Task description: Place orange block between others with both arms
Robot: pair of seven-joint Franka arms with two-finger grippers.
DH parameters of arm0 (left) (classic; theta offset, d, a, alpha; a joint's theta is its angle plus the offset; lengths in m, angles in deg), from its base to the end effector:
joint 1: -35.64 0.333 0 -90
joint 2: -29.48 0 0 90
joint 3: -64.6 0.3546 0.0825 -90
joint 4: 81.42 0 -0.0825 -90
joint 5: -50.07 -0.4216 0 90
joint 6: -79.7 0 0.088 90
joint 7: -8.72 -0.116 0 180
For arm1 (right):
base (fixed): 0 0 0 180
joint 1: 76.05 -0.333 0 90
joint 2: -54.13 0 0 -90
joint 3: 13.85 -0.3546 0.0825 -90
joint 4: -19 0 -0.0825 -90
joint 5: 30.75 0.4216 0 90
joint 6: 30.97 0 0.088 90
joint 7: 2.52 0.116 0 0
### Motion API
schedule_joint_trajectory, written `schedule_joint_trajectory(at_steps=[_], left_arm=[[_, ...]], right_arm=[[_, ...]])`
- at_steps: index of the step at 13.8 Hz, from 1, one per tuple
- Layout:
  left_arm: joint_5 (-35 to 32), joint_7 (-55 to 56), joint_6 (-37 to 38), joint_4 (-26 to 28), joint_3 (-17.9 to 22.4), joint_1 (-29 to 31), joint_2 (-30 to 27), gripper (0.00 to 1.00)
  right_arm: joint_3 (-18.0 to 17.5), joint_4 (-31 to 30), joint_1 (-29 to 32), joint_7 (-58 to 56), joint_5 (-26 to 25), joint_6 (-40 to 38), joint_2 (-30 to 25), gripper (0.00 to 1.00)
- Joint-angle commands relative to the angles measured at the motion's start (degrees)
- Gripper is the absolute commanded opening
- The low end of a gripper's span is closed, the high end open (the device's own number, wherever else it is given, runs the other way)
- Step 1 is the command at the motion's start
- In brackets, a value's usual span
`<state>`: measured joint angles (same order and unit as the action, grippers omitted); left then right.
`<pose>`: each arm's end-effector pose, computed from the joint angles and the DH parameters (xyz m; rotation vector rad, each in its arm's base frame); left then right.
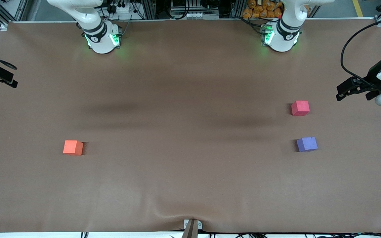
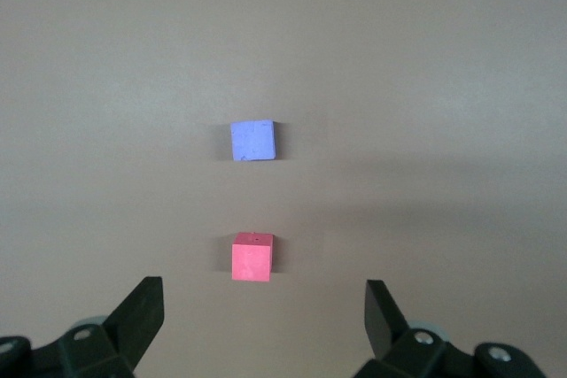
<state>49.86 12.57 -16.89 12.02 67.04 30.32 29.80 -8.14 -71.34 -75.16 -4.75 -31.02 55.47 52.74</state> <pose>0.6035 -0.0300 0.6303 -3.1395 -0.0260 -0.0778 0.5728 -0.0676 0.6599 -3.1375 0.1199 0.0690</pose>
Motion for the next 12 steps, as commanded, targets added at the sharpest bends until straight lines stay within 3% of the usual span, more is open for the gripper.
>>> schedule_joint_trajectory(at_steps=[1, 7, 12], left_arm=[[0.82, 0.55, 0.61, 0.52, -0.16, 0.04, -1.11, 1.0], [0.91, -1.73, 0.87, -0.1, -0.16, 0.57, 0.46, 1.0], [1.08, -1.47, 1.4, -0.19, -0.07, 0.74, 0.47, 1.0]], right_arm=[[-0.96, -0.36, 1.57, -0.05, 1.07, -0.3, -0.54, 1.0], [-0.96, -1.5, 1.48, -0.14, 1.07, 0.57, 0.86, 1.0], [-0.96, -1.77, 1.83, -0.14, 1.07, 3.03, 7.7, 1.0]])
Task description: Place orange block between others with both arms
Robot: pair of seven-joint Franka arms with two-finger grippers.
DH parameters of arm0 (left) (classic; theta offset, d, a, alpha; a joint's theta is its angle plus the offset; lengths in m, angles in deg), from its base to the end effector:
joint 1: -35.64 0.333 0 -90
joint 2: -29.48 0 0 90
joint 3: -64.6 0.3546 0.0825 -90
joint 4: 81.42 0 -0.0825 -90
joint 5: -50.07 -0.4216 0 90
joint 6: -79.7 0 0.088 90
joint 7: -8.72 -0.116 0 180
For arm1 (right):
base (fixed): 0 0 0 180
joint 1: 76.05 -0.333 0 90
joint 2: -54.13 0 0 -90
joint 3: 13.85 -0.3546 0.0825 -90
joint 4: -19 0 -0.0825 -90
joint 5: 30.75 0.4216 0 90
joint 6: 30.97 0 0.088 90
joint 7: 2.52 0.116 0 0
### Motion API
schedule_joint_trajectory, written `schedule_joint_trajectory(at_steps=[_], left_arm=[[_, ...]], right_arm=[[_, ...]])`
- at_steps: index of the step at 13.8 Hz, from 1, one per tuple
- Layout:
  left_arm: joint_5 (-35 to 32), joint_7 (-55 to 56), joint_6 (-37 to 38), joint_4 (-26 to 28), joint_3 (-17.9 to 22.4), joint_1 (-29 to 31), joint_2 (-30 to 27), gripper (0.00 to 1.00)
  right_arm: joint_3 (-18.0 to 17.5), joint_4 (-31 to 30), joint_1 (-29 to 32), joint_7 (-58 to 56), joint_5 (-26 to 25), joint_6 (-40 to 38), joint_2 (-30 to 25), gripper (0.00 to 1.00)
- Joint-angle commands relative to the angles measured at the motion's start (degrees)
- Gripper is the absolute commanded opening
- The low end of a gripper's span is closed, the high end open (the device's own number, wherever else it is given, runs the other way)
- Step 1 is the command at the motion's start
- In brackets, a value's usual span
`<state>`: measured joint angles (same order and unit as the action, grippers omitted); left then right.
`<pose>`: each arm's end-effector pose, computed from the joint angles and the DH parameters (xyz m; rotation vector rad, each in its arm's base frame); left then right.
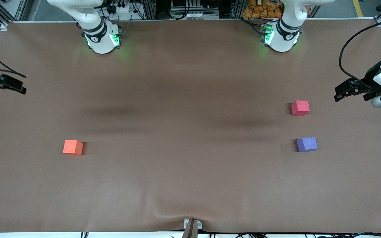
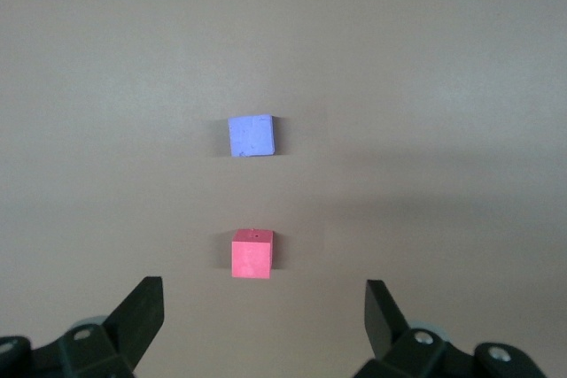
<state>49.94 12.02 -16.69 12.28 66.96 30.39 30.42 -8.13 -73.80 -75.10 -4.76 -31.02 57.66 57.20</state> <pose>0.6059 -0.0305 0.6211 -3.1399 -0.0109 -0.0482 0.5978 -0.0690 0.5956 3.1327 -0.1212 -0.1986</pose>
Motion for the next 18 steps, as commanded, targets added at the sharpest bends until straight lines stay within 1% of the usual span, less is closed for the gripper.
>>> schedule_joint_trajectory(at_steps=[1, 8, 10, 12, 14, 15, 18], left_arm=[[1.0, -1.1, 1.2, -0.45, 0.01, 0.76, -0.15, 1.0], [1.0, -1.02, 1.29, -0.45, 0.09, 0.76, -0.24, 1.0], [1.0, -0.75, 1.29, -0.36, 0.09, 0.67, -0.24, 1.0], [1.0, -0.93, 1.29, -0.45, 0.09, 0.76, -0.15, 1.0], [1.0, -0.93, 1.29, -0.36, 0.09, 0.76, -0.24, 1.0], [1.0, -1.02, 1.29, -0.36, 0.09, 0.76, -0.32, 1.0], [1.0, -1.02, 1.29, -0.36, 0.09, 0.76, -0.33, 1.0]], right_arm=[[-0.98, 0.69, 1.77, -0.13, 1.06, 1.54, 5.09, 1.0], [-0.98, 0.52, 1.51, -0.92, 0.8, 12.78, 19.68, 1.0], [-0.98, -0.01, 2.04, -3.2, 0.45, 18.05, 22.85, 1.0], [-0.98, -2.46, 2.91, -6.27, 0.45, 24.02, 24.09, 1.0], [-0.98, -5.62, 2.48, -8.57, 0.45, 31.58, 24.97, 1.0], [-0.98, -6.33, 2.3, -8.66, 0.45, 34.48, 25.67, 1.0], [-1.06, -6.34, 1.69, -8.05, 0.62, 39.68, 28.74, 1.0]])
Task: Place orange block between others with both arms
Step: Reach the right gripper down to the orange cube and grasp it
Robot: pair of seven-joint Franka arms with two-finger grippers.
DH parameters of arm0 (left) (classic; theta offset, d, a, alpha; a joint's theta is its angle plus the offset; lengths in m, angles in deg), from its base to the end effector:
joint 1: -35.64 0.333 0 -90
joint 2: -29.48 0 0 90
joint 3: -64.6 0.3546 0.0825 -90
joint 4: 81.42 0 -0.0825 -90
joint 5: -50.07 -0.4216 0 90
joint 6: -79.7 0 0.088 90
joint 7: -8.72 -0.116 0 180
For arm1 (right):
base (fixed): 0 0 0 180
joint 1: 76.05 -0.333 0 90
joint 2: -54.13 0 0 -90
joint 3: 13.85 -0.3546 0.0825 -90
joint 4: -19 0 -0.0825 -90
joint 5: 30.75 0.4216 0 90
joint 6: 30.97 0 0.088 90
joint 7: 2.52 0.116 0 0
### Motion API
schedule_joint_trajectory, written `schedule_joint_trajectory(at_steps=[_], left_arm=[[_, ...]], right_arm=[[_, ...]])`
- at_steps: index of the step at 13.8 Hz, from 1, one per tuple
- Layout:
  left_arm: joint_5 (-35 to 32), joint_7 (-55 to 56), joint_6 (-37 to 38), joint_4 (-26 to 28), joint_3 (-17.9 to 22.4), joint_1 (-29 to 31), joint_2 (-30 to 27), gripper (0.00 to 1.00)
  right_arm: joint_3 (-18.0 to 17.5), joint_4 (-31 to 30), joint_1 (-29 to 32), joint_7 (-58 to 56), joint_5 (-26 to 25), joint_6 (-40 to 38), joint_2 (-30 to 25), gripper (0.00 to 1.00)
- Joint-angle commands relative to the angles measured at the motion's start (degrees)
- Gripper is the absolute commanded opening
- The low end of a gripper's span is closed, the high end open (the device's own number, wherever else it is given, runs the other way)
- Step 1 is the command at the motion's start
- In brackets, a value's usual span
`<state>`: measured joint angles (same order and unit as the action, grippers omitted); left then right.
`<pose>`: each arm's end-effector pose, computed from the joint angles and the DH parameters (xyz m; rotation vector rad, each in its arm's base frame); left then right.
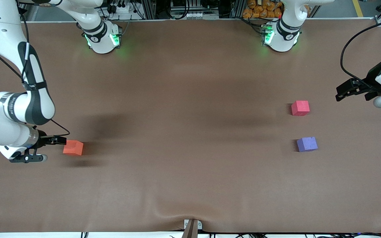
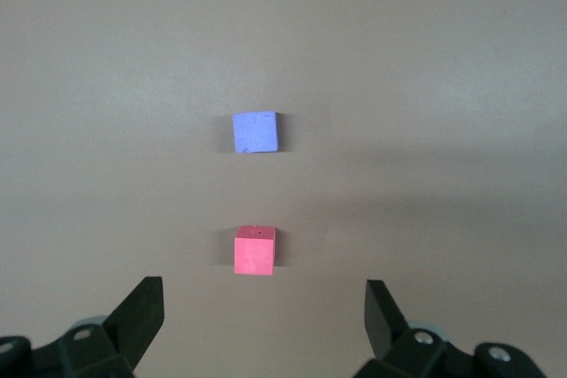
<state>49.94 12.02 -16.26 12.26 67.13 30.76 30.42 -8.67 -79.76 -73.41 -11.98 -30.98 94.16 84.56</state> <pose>0.6054 -0.0248 0.6206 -3.1394 -0.0257 -0.0369 0.7035 -0.0906 0.2739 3.1003 0.0649 -0.1170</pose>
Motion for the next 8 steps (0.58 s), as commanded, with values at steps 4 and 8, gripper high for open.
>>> schedule_joint_trajectory(at_steps=[4, 8], left_arm=[[1.0, -1.54, 0.86, -0.34, 0.02, 0.48, -0.23, 1.0], [0.91, -1.46, 0.86, -0.34, 0.19, 0.4, 0.12, 1.0]], right_arm=[[-0.7, -0.12, -1.23, 4.62, 1.38, 3.81, 3.32, 1.0], [-0.7, 0.06, -1.41, 6.73, 1.38, 3.9, 4.28, 1.0]])
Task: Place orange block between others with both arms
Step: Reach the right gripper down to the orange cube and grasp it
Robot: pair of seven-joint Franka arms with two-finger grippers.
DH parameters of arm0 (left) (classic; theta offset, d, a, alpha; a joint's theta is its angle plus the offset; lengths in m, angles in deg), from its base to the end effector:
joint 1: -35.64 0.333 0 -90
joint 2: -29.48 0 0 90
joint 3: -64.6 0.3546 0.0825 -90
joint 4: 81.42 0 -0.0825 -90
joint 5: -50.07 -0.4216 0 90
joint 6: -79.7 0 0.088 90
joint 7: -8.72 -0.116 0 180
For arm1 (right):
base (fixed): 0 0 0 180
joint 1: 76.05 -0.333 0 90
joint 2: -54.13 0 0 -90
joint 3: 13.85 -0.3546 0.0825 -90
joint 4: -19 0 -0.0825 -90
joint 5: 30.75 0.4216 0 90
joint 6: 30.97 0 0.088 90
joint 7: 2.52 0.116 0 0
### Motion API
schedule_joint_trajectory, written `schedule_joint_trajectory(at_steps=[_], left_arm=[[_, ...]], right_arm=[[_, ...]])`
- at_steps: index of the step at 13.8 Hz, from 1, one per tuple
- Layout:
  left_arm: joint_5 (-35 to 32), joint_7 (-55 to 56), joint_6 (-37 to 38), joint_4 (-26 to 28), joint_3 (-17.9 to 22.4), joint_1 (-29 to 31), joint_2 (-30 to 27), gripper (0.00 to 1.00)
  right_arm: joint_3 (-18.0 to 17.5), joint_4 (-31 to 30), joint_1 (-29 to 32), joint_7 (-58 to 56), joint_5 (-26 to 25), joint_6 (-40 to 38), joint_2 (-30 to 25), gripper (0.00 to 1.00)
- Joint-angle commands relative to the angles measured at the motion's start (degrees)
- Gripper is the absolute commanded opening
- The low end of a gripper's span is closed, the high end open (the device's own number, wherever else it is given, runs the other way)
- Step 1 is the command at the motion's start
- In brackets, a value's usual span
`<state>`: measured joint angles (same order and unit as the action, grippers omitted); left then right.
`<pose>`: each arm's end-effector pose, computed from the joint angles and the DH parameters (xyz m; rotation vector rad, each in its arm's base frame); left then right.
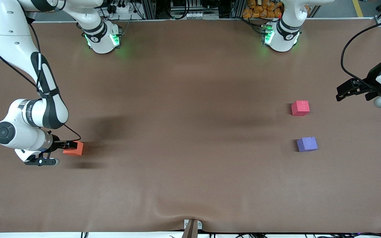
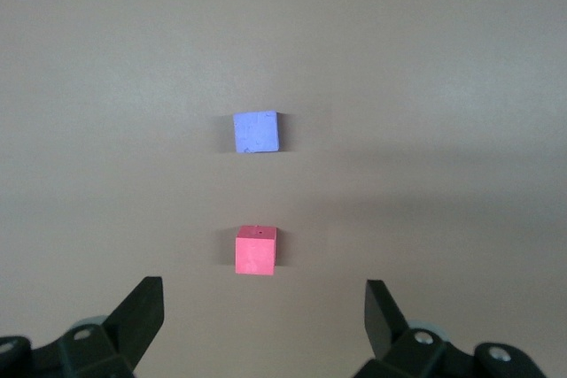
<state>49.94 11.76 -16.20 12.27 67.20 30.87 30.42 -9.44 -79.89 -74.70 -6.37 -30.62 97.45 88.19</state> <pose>0.6053 -0.0229 0.6204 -3.1393 -0.0235 -0.0350 0.7074 -0.0662 0.2322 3.1037 -0.0362 -0.1252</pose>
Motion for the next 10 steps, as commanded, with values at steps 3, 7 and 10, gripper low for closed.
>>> schedule_joint_trajectory(at_steps=[3, 7, 10], left_arm=[[0.91, -1.36, 0.8, -0.44, 0.03, 0.29, 0.11, 1.0], [1.0, -1.45, 0.8, -0.35, 0.03, 0.46, 0.2, 1.0], [0.91, -1.45, 0.8, -0.35, 0.12, 0.46, 0.2, 1.0]], right_arm=[[0.07, 0.19, 0.05, 1.65, 1.11, 3.14, 2.32, 1.0], [0.16, 0.19, -0.38, 2.8, 1.02, 4.2, 3.03, 1.0], [0.16, 0.19, -0.56, 2.53, 0.58, 4.21, 3.12, 0.38]])
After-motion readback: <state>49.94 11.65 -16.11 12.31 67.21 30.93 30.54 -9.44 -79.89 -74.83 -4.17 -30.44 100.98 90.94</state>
